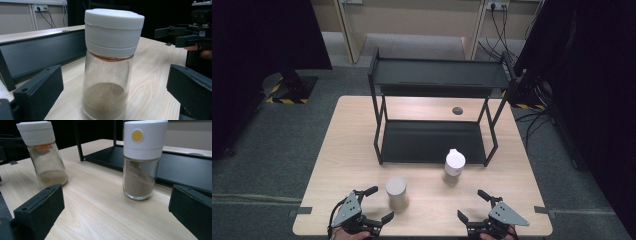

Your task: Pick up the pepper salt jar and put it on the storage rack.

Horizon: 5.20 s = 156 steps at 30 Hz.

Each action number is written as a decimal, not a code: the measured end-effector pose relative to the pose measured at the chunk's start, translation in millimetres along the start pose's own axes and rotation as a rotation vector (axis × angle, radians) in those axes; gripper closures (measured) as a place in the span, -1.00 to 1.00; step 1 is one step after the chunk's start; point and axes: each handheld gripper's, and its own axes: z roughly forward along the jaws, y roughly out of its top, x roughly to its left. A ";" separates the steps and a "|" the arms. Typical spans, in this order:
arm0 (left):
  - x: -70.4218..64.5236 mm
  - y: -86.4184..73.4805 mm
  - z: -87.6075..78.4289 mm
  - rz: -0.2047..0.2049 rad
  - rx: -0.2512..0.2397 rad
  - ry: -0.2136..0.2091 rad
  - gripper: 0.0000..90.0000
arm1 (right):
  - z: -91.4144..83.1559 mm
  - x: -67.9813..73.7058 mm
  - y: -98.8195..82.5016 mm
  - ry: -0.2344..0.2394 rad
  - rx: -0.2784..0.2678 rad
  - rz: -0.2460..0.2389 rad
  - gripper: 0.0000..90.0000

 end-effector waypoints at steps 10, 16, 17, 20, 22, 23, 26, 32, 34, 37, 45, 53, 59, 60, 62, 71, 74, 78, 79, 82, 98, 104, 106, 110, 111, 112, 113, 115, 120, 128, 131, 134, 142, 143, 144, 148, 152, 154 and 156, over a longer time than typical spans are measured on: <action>-0.2 0.1 0.2 -0.001 0.002 0.001 -0.99 | -0.8 -0.1 -0.4 0.002 -0.007 0.002 -0.99; -0.2 0.1 0.5 -0.001 0.002 -0.002 -0.99 | -0.4 -0.1 0.0 0.001 -0.002 0.001 -0.99; -0.2 0.0 0.4 -0.002 0.001 -0.002 -0.99 | -0.1 -0.2 0.4 0.003 0.002 0.001 -0.99; 0.5 -0.1 0.6 -0.011 0.002 -0.007 -0.99 | 1.3 0.0 2.1 0.006 0.021 -0.001 -0.99; 0.9 -0.7 0.9 -0.018 0.000 -0.011 -0.99 | 2.0 -0.2 2.9 0.010 0.029 -0.002 -0.97; 0.9 -0.7 0.9 -0.018 0.000 -0.011 -0.99 | 2.1 -0.3 3.3 0.011 0.033 -0.003 -0.96; 0.7 -0.5 1.4 -0.017 0.003 -0.014 -0.98 | 3.2 -0.4 4.9 0.009 0.052 0.004 -0.96; 0.4 -0.4 3.4 -0.017 0.013 -0.023 -0.97 | 5.7 -0.8 7.2 0.008 0.084 0.019 -0.94; 1.0 0.1 4.1 -0.018 0.019 -0.027 -0.97 | 7.1 -1.1 8.2 0.013 0.099 0.020 -0.94; 1.6 1.0 4.6 -0.019 0.031 -0.026 -0.96 | 8.4 -0.6 9.5 0.026 0.108 0.007 -0.94; 1.1 0.8 4.1 -0.017 0.026 -0.023 -0.96 | 7.2 -0.6 8.7 0.022 0.098 0.006 -0.94; -0.2 1.2 4.1 -0.010 0.025 -0.019 -0.96 | 6.5 -0.5 7.9 0.021 0.088 0.006 -0.94; -1.3 2.7 7.3 -0.005 0.022 -0.018 -0.96 | 6.0 -1.2 7.2 0.018 0.081 0.011 -0.94; -1.8 3.2 8.5 -0.001 0.024 -0.017 -0.96 | 5.9 -1.2 7.1 0.017 0.080 0.011 -0.94; -2.2 5.4 11.8 0.001 0.030 -0.019 -0.96 | 5.6 -1.2 6.5 0.016 0.073 0.012 -0.94; -1.4 14.1 20.5 -0.002 0.036 -0.018 -0.96 | 5.5 -2.3 5.5 0.015 0.065 0.018 -0.94; -0.3 19.7 28.0 0.009 0.048 -0.016 -0.96 | 5.2 -2.4 5.4 0.015 0.063 0.020 -0.94; 1.1 22.4 31.9 0.007 0.057 -0.011 -0.94 | 4.6 -2.9 5.0 0.014 0.058 0.023 -0.94; 2.1 23.6 34.1 0.009 0.066 -0.010 -0.93 | 4.5 -3.2 4.9 0.015 0.057 0.023 -0.94; 3.7 25.1 37.0 0.009 0.072 -0.008 -0.91 | 4.2 -3.7 4.7 0.015 0.055 0.027 -0.94; 3.2 35.2 49.6 0.076 0.099 0.002 -0.23 | 3.3 -3.3 4.8 0.014 0.053 0.025 -0.94; -0.8 37.2 49.9 0.075 0.101 0.019 -0.22 | 3.2 -3.2 4.8 0.013 0.052 0.024 -0.94; -0.9 38.7 48.8 0.072 0.096 0.018 -0.22 | 3.0 -3.3 4.7 0.014 0.051 0.025 -0.94; -2.1 48.8 44.5 0.068 0.076 0.020 -0.22 | 3.3 -3.3 4.8 0.015 0.052 0.024 -0.94; -1.7 51.3 43.9 0.063 0.072 0.019 -0.22 | 3.2 -3.2 4.8 0.016 0.052 0.023 -0.94; -1.3 54.2 43.2 0.055 0.064 0.019 -0.22 | 3.1 -3.2 4.8 0.016 0.052 0.022 -0.94; -1.5 60.7 42.0 0.058 0.055 0.018 -0.22 | 3.0 -3.1 4.8 0.017 0.051 0.023 -0.94; -1.9 66.6 41.4 0.071 0.050 0.017 -0.22 | 2.9 -3.1 4.7 0.016 0.050 0.023 -0.94; -3.4 80.7 41.5 0.089 0.034 0.019 -0.22 | 2.8 -3.0 4.7 0.016 0.050 0.024 -0.94; -1.5 100.2 45.8 0.094 0.030 0.004 -0.22 | 2.4 -3.0 4.3 0.015 0.044 0.023 -0.94; 1.2 115.1 49.9 0.091 0.031 -0.007 -0.22 | 2.4 -3.1 4.3 0.016 0.044 0.023 -0.94; 4.0 132.2 54.7 0.096 0.033 -0.021 -0.22 | 2.3 -3.3 4.4 0.017 0.043 0.023 -0.94; 11.0 178.3 69.0 0.095 0.039 -0.054 -0.22 | 1.3 -3.5 4.5 0.018 0.040 0.024 -0.94; 12.0 185.0 70.6 0.095 0.047 -0.058 -0.22 | 1.1 -3.4 4.4 0.018 0.039 0.024 -0.94; 13.1 191.2 72.4 0.092 0.049 -0.061 -0.22 | 1.0 -3.4 4.3 0.018 0.037 0.024 -0.94; 17.5 216.7 78.9 0.085 0.056 -0.065 -0.22 | 1.3 -3.7 3.9 0.019 0.035 0.027 -0.94; 19.4 237.1 85.4 0.093 0.057 -0.057 -0.22 | 1.1 -4.0 3.9 0.018 0.035 0.028 -0.94; 20.7 245.3 88.2 0.092 0.059 -0.057 -0.22 | 1.1 -4.1 3.8 0.018 0.034 0.029 -0.94; 21.4 251.9 90.5 0.088 0.059 -0.057 -0.22 | 0.9 -4.1 3.8 0.020 0.033 0.030 -0.94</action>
